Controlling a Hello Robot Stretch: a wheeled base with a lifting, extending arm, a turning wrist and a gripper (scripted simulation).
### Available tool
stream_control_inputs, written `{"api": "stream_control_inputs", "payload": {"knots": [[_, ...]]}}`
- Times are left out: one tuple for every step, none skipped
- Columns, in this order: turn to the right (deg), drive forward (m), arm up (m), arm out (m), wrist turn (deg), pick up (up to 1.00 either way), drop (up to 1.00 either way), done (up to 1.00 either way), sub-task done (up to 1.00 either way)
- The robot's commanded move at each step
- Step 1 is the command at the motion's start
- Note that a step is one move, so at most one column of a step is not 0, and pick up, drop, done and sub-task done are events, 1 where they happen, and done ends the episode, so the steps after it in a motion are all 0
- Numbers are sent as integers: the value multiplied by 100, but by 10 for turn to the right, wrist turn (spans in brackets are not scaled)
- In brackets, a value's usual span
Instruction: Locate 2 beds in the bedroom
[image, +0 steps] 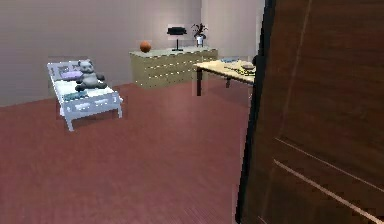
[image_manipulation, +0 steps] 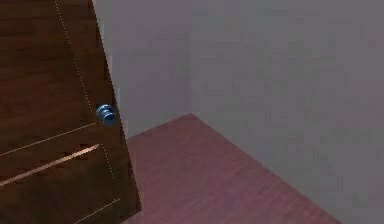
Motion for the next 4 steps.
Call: {"api": "stream_control_inputs", "payload": {"knots": [[-450, 0, 0, 0, 0, 0, 0, 0, 0], [-90, 0, 0, 0, 0, 0, 0, 0, 0], [0, 100, 0, 0, 0, 0, 0, 0, 0], [-450, 0, 0, 0, 0, 0, 0, 0, 0]]}}
